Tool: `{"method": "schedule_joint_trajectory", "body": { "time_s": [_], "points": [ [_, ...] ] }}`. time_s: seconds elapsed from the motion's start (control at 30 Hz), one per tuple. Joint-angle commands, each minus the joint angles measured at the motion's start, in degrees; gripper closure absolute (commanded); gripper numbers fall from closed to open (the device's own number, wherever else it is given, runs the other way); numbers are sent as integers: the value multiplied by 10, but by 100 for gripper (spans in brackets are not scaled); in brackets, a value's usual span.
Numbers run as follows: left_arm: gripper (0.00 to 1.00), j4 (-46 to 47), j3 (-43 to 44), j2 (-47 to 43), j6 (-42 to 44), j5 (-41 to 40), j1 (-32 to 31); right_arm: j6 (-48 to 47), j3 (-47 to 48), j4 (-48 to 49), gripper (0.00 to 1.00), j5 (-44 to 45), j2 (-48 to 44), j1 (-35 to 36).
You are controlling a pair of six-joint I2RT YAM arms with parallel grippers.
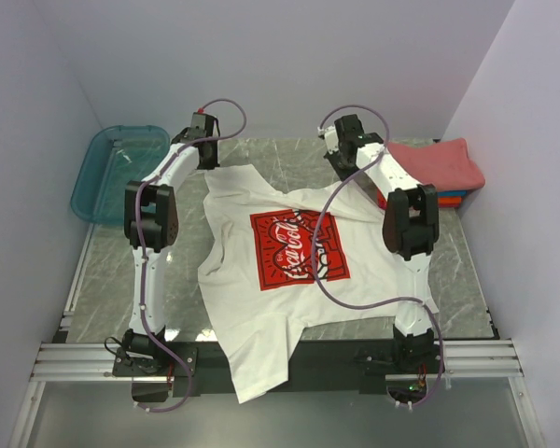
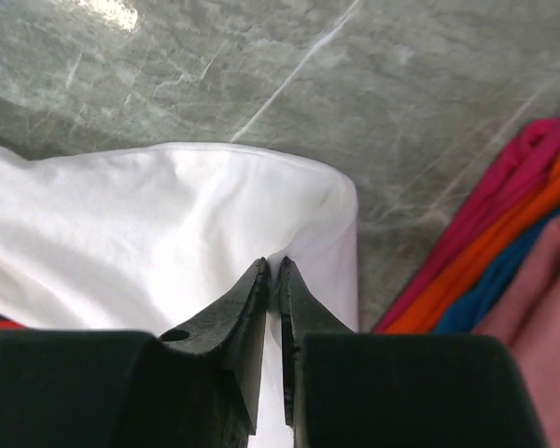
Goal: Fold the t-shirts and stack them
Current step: Flatten the tshirt out
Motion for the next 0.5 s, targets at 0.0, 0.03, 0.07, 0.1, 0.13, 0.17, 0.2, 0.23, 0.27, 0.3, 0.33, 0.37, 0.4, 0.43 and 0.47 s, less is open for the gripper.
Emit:
{"method": "schedule_joint_trajectory", "body": {
  "time_s": [0.0,0.03,0.07,0.1,0.13,0.17,0.2,0.23,0.27,0.3,0.33,0.37,0.4,0.43,0.47],
  "points": [
    [100,15,8,-51,-3,4,3,-7,7,6,87,12,-47,5],
    [100,16,9,-52,-4,4,3,-8,7,10,89,13,-50,4],
    [100,18,10,-53,-5,3,4,-8,7,13,89,16,-52,5],
    [100,21,11,-55,-6,2,7,-9,7,16,90,20,-56,5],
    [100,22,11,-57,-8,1,10,-13,7,20,90,29,-58,4],
    [100,29,11,-58,-9,-1,11,-15,9,30,91,34,-61,3],
    [100,32,11,-63,-11,-2,16,-16,11,34,91,38,-65,3],
    [100,35,11,-66,-15,-3,18,-21,13,37,92,46,-65,3],
    [100,43,11,-70,-16,-6,24,-23,22,43,92,49,-65,1],
    [100,48,12,-71,-16,-8,26,-28,28,45,92,55,-60,0],
    [100,50,14,-72,-21,-9,30,-30,41,46,94,60,-58,-2],
    [100,55,21,-72,-23,-12,35,-30,48,47,95,63,-53,-3],
    [100,57,25,-71,-26,-14,38,-32,56,49,95,65,-43,-5],
    [100,59,29,-70,-28,-17,40,-32,70,51,96,68,-38,-7],
    [100,64,36,-68,-30,-20,46,-33,76,52,96,71,-30,-9]
  ]
}}
